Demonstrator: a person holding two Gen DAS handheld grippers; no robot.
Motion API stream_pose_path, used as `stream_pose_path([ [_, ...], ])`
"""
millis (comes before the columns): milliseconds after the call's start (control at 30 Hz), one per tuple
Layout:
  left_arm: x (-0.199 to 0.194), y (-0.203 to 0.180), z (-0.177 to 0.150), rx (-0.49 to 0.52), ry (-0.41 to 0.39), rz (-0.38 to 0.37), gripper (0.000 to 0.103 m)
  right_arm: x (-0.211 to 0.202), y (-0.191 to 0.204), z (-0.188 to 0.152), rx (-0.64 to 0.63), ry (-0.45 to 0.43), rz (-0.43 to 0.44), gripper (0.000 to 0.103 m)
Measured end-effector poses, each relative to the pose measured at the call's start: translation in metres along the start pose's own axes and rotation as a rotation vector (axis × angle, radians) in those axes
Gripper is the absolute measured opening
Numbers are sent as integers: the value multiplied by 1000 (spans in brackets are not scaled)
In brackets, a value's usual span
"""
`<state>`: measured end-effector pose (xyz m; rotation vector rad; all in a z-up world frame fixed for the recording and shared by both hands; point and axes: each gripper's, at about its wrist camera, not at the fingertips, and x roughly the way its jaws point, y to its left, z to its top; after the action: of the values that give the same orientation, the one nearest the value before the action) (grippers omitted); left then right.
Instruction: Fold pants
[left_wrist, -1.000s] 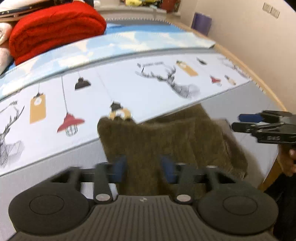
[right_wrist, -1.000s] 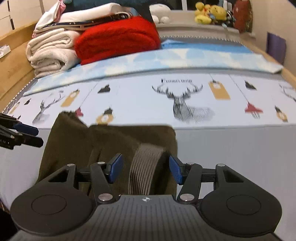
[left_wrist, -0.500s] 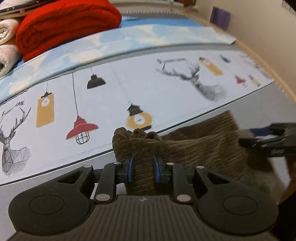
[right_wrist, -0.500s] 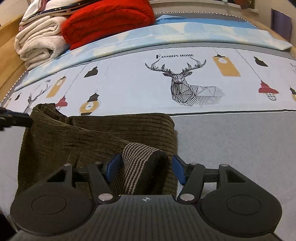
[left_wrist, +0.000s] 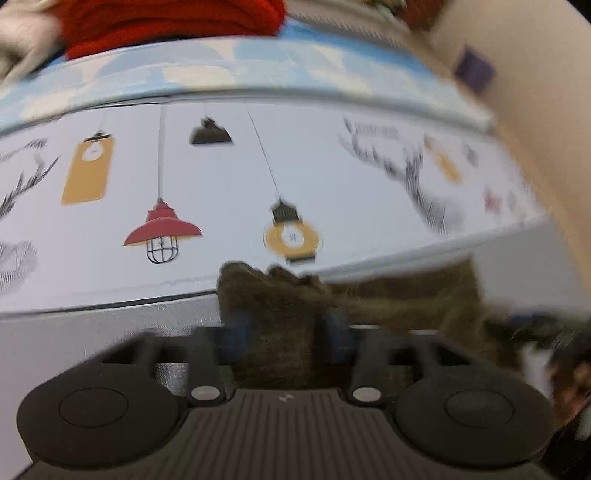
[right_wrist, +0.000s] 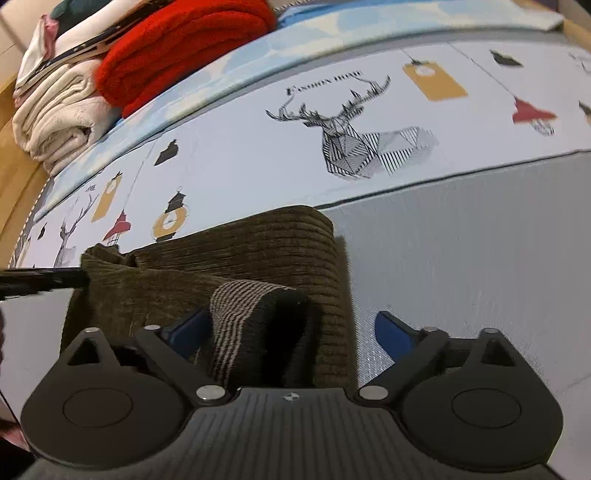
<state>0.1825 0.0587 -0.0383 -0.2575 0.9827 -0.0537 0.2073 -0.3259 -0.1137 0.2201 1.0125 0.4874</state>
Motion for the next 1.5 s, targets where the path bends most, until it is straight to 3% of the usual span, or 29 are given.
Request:
stream_pose_path([
  [33,-4,6,0,-37,-18,14,88,1,-1,0,11,6,4,98],
  [167,7,29,-6,-168,67,12,88,7,-5,1,33,25,25,102],
  [567,60,34,-30,-311,212,-134,88,22,-14,3,101,74,138,102],
  [667,68,24,-30,-269,206,-125,82,26,-10,3,90,69,157,97],
  [733,63,15,-24,-192,183,-92,64,23,1,6,40,31,143,85],
  [833,40,13,-6,-184,86,-92,46,14,7,17,58,-49,151,66],
  [967,3,11,21,-75,-86,-13,45,5,28,41,21,-177,221,64],
  [1067,-5,27,35,-74,-145,30,49,9,58,61,-74,-240,258,65],
  [1133,-4,37,42,-76,-167,81,64,20,68,75,-90,-242,258,68],
  [1167,-7,41,44,-75,-190,133,64,27,71,81,-87,-237,234,71],
  [1233,-15,47,45,-47,-237,248,65,41,77,90,-80,-243,95,71],
  [1300,-22,50,43,-24,-227,211,65,39,83,93,-98,-308,-72,71],
  [1333,-25,50,41,-15,-212,160,63,35,85,94,-108,-329,-99,71],
  [1433,-26,45,33,66,-156,53,49,20,88,93,-144,-326,17,71],
  [1500,-15,47,20,100,-78,18,46,21,96,87,-240,-239,126,71],
])
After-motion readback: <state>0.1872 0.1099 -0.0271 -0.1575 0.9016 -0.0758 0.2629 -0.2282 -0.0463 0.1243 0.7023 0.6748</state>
